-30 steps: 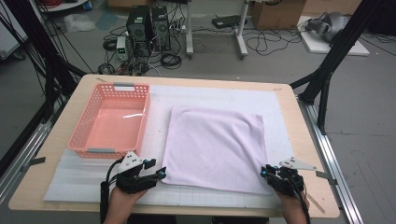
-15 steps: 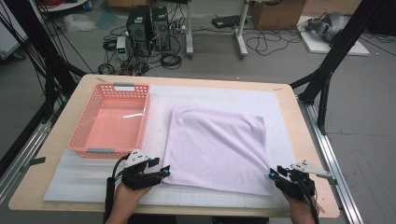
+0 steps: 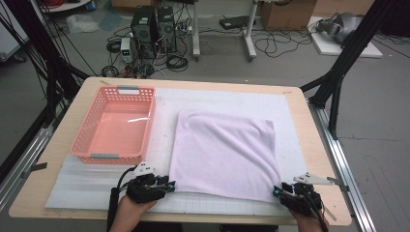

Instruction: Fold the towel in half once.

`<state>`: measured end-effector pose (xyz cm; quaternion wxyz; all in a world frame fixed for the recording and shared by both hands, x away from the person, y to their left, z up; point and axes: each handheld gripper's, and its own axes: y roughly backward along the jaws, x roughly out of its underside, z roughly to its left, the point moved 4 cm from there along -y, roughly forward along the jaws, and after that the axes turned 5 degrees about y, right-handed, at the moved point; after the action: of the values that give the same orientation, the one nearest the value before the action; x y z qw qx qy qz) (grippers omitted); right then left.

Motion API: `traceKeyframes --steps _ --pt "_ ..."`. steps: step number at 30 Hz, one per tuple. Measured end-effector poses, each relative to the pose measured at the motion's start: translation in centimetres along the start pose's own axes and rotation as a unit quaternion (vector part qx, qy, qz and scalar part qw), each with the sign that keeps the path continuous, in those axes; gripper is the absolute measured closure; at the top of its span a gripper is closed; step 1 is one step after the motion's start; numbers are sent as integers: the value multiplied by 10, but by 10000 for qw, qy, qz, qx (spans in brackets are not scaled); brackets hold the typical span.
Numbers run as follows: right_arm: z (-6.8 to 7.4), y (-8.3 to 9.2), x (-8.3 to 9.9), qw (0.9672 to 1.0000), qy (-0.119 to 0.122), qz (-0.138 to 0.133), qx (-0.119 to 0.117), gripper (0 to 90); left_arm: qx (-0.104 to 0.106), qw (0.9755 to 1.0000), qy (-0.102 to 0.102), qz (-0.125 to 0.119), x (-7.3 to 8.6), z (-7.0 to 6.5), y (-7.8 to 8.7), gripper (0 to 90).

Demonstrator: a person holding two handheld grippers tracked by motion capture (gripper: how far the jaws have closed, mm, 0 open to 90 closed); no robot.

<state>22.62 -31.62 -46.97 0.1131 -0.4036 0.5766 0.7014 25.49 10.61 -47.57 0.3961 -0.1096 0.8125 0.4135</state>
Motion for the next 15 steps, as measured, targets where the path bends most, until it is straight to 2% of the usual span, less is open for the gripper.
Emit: traceKeyframes --steps 1,2,3,4,5,7,10,11,13,15 --pt "2 1 0 10000 81 6 22 670 -130 9998 -153 0 0 0 -1 678" --pt "6 1 0 9998 171 27 -89 782 -126 9997 -191 -5 0 0 -1 750" --pt "9 0 -1 9996 269 18 -126 832 49 10000 -62 35 0 1 -2 866" --pt "11 0 -2 9991 414 45 -28 849 42 10000 0 64 -1 1 -2 867" --pt "12 0 -3 9989 460 56 -6 855 43 10000 25 65 -2 1 -2 870" --pt "8 1 -2 9994 325 -21 -89 860 212 9996 196 -4 -3 1 4 872" --pt "-2 11 -5 9993 111 -339 -88 861 605 9967 517 -186 -8 -1 19 872" --pt "-4 14 -6 9992 56 -379 -65 861 707 9958 555 -185 -8 -3 22 872" --pt "-7 17 -7 9993 73 -359 8 861 726 9959 541 -66 -5 -7 20 872" --pt "-7 16 -6 9994 224 -186 164 860 571 9975 412 -32 -3 -11 16 871"
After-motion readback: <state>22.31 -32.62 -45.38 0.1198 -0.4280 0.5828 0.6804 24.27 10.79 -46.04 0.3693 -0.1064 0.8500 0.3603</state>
